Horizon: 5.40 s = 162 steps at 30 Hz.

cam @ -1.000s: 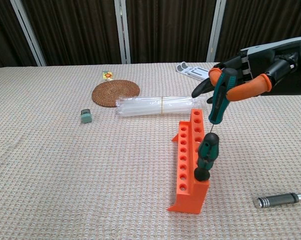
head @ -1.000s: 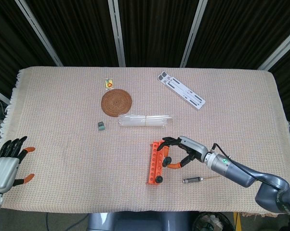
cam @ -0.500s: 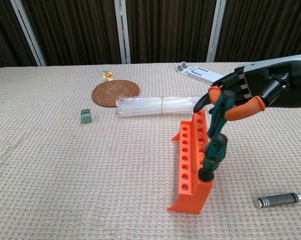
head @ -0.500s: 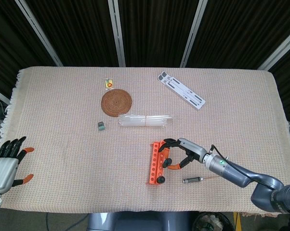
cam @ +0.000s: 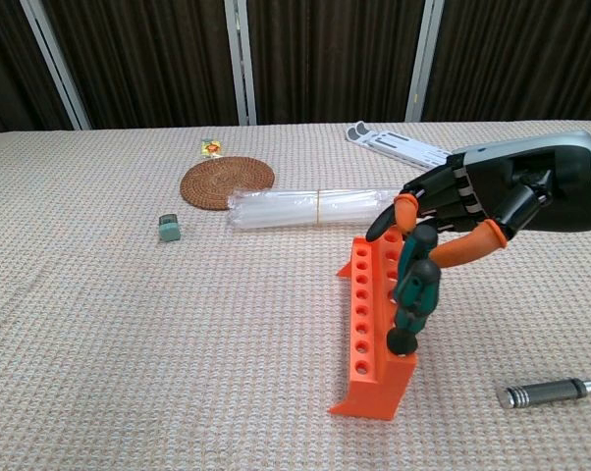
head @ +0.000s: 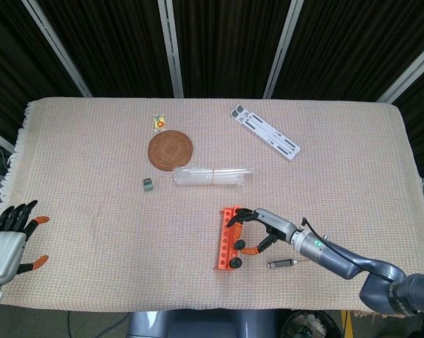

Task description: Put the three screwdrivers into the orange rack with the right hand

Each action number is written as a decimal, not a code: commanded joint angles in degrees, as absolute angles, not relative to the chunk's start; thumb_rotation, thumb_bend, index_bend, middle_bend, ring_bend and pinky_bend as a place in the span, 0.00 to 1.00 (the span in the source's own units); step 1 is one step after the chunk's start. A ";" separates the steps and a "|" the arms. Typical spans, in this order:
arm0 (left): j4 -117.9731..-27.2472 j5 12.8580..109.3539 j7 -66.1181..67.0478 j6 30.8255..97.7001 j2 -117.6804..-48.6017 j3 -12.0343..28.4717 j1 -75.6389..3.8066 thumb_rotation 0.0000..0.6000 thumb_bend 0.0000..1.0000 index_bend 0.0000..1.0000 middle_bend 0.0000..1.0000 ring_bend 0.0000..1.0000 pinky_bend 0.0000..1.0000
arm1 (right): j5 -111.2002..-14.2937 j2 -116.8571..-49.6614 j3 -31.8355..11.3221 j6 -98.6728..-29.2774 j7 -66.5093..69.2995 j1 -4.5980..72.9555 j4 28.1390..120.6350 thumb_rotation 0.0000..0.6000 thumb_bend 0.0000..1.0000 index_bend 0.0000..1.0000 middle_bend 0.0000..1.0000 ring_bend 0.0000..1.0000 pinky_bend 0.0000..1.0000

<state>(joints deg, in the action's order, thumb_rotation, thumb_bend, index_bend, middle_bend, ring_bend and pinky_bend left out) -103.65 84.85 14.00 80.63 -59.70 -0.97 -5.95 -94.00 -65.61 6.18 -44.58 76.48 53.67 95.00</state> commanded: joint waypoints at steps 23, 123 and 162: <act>-102.78 85.38 12.45 80.83 -59.85 -0.63 -6.12 1.00 0.14 0.26 0.00 0.00 0.00 | -88.51 -56.97 3.03 -45.42 59.03 50.70 100.32 1.00 0.13 0.35 0.18 0.00 0.00; -105.53 86.03 15.58 80.32 -58.43 -1.05 -6.22 1.00 0.14 0.26 0.00 0.00 0.00 | -84.55 -81.93 3.88 -54.82 -11.14 29.87 87.70 1.00 0.01 0.61 0.20 0.00 0.00; -107.02 88.39 15.25 79.96 -56.62 -1.90 -6.66 1.00 0.15 0.26 0.00 0.00 0.00 | -81.02 -79.76 2.96 -54.19 -15.98 29.13 89.98 1.00 0.25 0.50 0.18 0.00 0.00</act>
